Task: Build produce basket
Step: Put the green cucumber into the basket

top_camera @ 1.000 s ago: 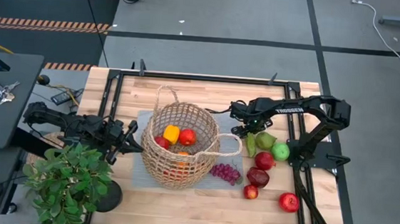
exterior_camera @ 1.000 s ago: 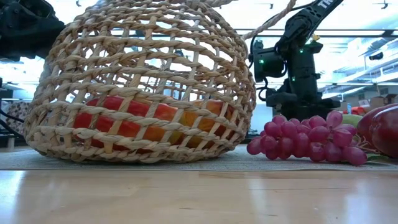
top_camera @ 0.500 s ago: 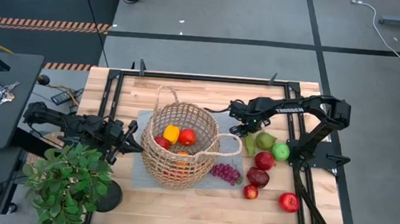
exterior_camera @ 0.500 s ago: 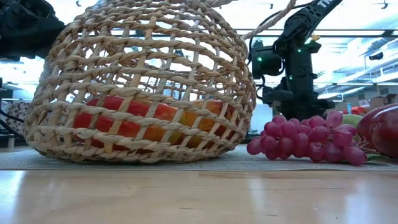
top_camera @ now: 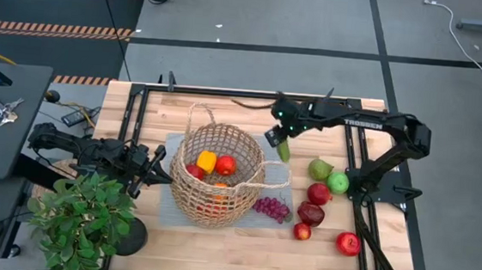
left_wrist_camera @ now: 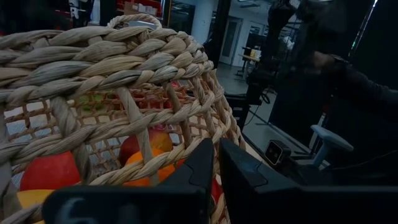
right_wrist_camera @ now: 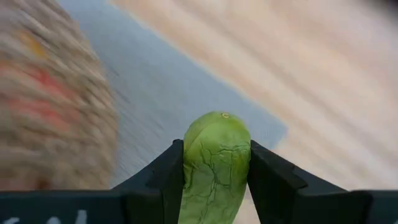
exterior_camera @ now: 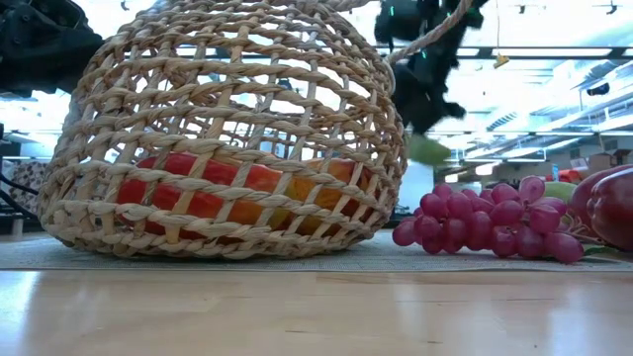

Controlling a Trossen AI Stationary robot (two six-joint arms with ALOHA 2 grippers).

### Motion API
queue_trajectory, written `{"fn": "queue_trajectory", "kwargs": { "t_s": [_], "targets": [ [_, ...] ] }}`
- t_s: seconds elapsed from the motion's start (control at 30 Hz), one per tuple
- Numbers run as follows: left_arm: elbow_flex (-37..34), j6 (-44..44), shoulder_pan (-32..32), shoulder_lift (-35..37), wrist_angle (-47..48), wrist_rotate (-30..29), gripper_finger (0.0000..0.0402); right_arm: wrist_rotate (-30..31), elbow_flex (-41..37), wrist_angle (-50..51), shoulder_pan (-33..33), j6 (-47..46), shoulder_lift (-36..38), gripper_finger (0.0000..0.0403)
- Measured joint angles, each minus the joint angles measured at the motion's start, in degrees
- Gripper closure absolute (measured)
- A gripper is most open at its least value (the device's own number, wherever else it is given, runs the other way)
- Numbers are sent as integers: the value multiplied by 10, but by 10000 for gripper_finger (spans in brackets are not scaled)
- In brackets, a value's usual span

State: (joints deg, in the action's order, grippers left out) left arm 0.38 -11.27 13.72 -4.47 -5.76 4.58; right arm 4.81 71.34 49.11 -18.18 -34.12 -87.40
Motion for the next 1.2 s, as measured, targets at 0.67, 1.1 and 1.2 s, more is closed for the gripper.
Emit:
{"fn": "queue_trajectory", "kwargs": {
  "t_s": [0.67, 1.1, 1.2],
  "targets": [
    [0, 0, 0, 0, 0, 0, 373, 147, 161, -243, 224, 189, 60, 245],
    [0, 0, 0, 0, 0, 0, 369, 249, 161, -391, 344, 472, 60, 245],
    [0, 0, 0, 0, 0, 0, 373, 256, 161, -396, 358, 525, 60, 245]
  ]
}}
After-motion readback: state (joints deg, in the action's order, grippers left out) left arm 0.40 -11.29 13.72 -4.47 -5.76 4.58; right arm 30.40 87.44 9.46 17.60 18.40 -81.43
